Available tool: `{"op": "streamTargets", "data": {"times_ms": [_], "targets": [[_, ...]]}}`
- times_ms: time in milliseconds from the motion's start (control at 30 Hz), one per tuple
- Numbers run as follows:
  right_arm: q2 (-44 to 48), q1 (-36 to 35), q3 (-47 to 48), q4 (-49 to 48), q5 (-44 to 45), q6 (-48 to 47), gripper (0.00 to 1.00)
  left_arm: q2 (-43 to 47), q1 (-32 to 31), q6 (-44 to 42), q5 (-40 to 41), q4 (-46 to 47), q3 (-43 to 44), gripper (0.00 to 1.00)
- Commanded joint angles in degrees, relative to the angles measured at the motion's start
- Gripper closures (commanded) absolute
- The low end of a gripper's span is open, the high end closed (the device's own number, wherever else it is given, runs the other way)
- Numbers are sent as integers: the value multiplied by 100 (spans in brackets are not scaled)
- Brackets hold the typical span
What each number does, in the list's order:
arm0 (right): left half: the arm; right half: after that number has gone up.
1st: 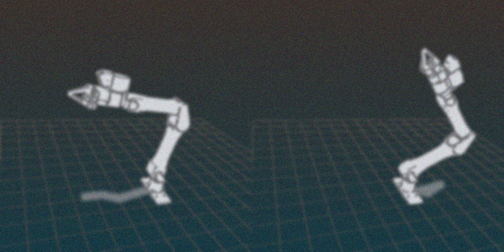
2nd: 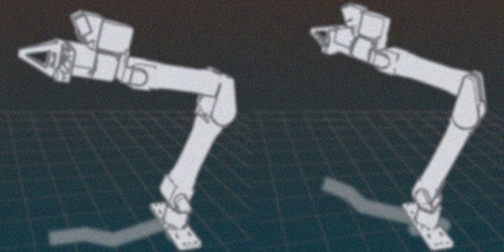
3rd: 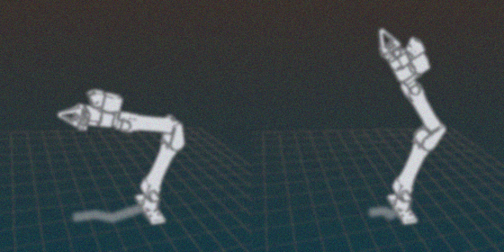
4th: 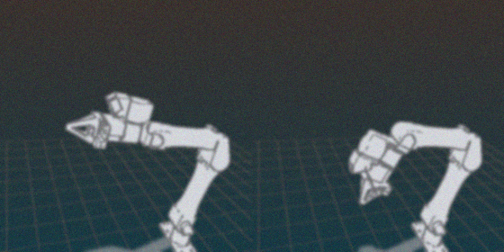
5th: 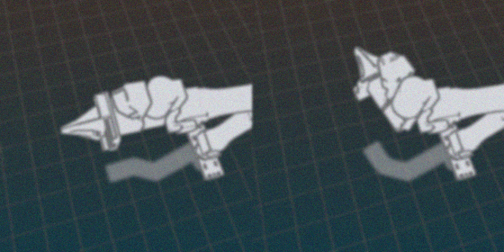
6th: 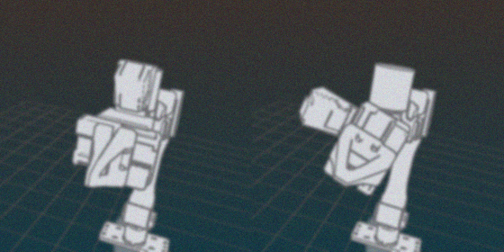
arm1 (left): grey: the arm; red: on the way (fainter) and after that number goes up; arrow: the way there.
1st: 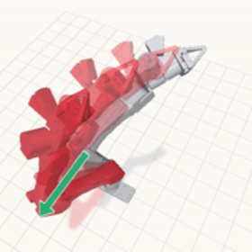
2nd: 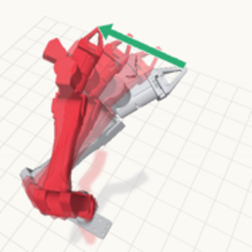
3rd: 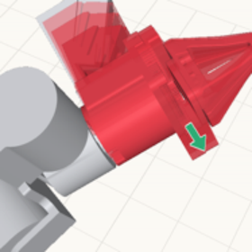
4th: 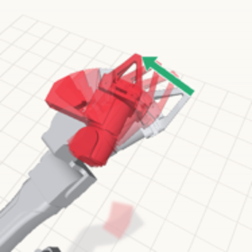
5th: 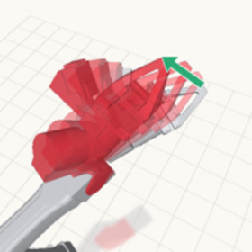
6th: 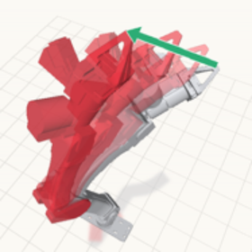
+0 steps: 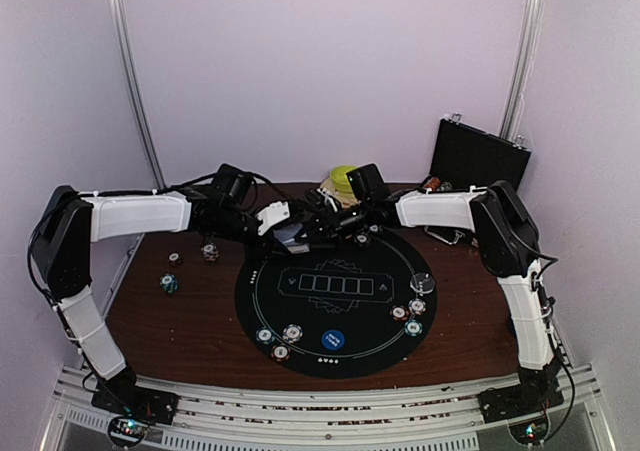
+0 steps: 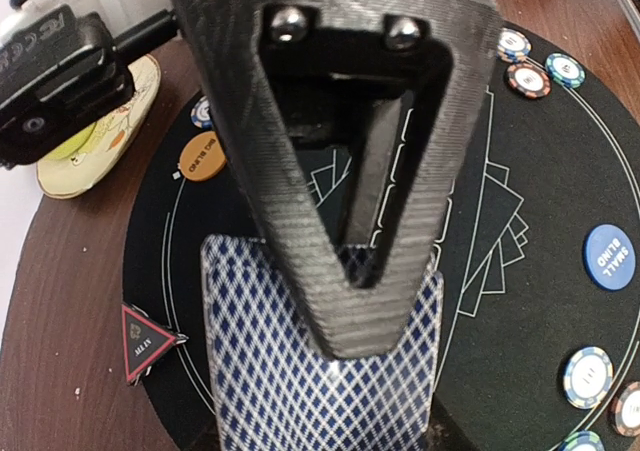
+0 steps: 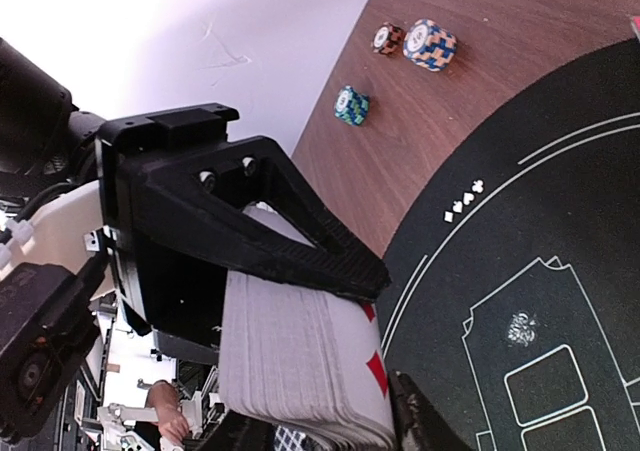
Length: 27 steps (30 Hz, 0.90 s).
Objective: Distribute texas hold em gaming equipment
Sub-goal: Pass from the right arm to the left, then pass from the left arm to the right
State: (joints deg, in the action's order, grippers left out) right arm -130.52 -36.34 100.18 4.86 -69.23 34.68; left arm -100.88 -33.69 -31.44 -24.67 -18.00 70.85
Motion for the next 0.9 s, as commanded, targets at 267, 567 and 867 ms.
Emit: {"op": "streamTargets", "data": {"times_ms": [267,567,867], "targets": [[-64,-72,434,661,95,-849,68,-258,38,59,-64,-238,178,63],[-143,-141,237,-311,-438,104,91,-274,18,33,-34,-251,150,55],[-55,-137,79,-547,-557,274,100,-259,38,14,93,-179,70,2]]}}
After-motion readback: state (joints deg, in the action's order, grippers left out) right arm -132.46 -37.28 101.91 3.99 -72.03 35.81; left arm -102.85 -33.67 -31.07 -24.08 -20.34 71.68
